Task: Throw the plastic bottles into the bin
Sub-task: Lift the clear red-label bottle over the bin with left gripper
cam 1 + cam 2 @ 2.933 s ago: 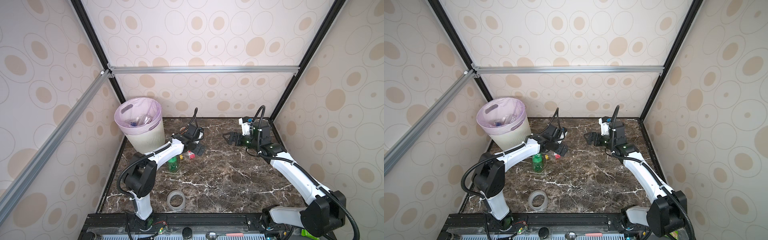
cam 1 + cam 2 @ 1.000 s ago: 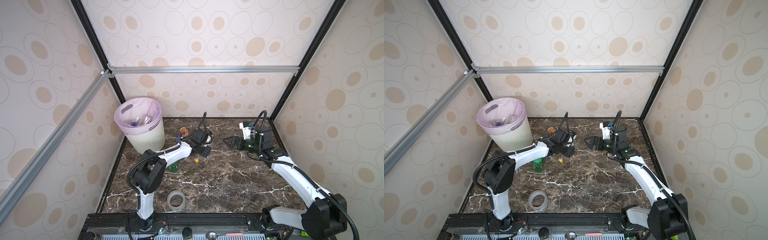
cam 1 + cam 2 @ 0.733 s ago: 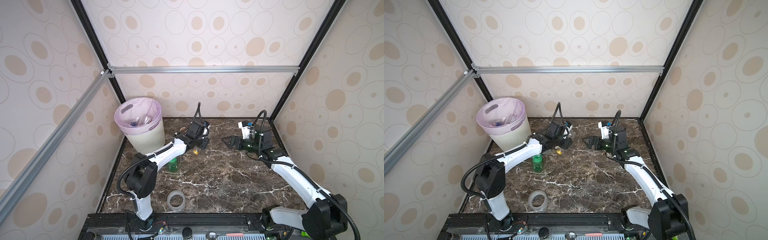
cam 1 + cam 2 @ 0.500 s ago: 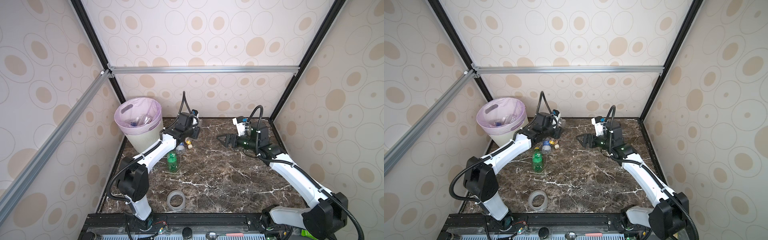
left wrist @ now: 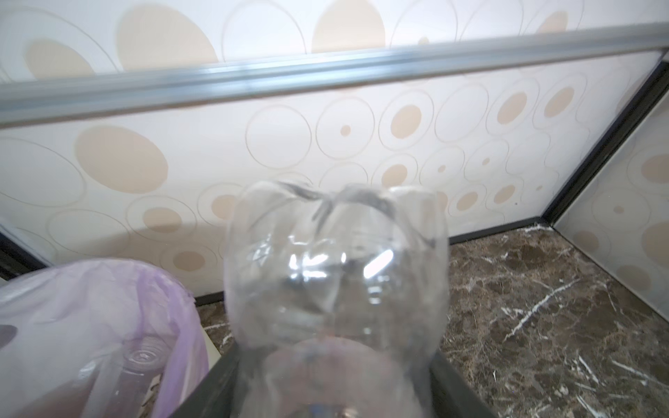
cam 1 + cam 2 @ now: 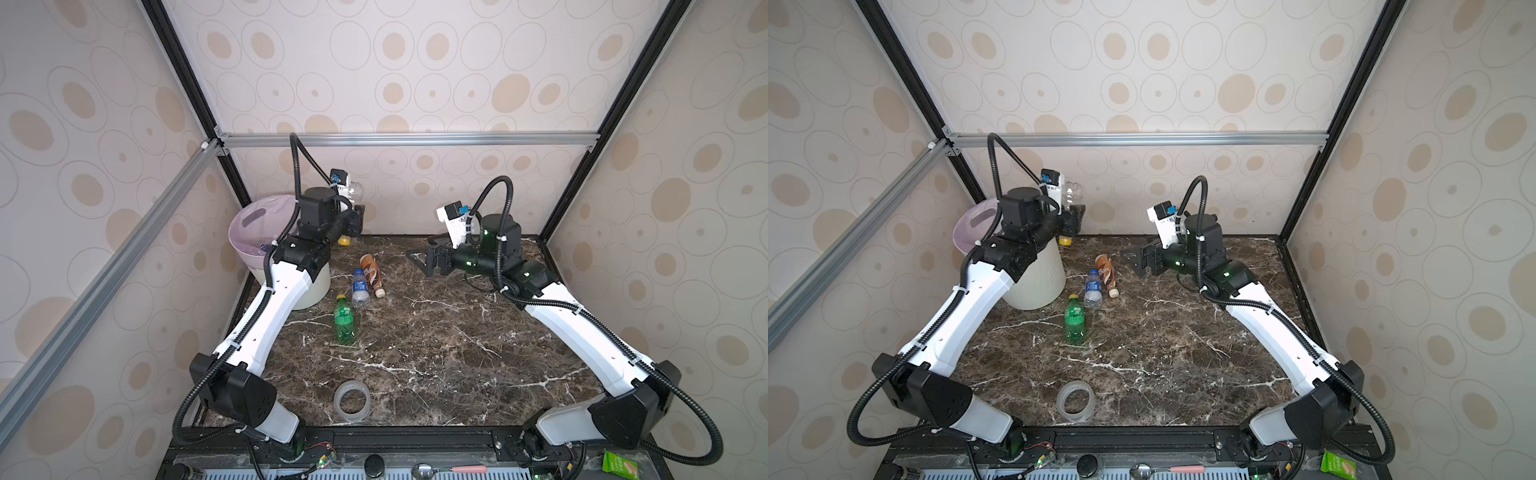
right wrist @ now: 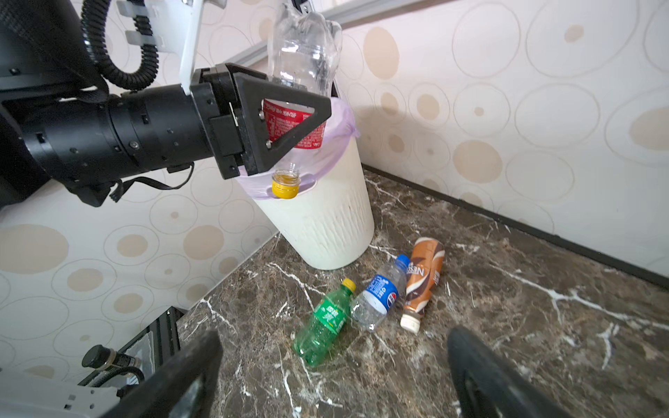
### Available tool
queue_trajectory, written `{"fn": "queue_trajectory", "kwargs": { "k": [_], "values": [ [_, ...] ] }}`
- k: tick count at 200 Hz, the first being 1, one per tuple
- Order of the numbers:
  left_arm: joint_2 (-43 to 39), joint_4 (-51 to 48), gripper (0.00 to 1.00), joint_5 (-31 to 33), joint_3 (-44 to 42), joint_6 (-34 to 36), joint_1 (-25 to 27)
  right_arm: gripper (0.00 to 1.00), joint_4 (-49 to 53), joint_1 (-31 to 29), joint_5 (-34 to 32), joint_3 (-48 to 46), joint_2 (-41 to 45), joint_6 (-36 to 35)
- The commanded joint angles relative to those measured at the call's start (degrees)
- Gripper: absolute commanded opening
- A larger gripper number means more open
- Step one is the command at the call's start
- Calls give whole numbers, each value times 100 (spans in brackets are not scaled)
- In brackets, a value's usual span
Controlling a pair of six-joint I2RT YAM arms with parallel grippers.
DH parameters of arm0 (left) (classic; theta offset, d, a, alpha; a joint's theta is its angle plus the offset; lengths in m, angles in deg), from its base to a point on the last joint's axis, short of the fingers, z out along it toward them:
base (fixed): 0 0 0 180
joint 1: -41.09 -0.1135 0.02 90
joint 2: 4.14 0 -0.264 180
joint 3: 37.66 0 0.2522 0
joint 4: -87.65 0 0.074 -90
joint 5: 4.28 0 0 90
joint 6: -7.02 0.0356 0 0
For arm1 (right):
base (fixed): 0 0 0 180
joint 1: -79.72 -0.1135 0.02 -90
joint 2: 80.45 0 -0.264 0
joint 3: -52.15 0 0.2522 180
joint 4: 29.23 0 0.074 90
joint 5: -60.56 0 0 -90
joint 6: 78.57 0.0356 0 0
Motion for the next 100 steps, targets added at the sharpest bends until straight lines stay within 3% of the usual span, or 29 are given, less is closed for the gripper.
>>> {"fn": "queue_trajectory", "kwargs": {
  "k": [1,50,100],
  "values": [
    [-81,-193,64,387,663,510,-109,100,46,-29,-55,456,-87,-223],
    [-244,245,65,1774,1559,1252,-283,100,30,-56,38,669,-228,-136],
    [-439,840,67,1958,1723,1479,-496,100,34,-55,16,664,-355,-110]
  ]
}}
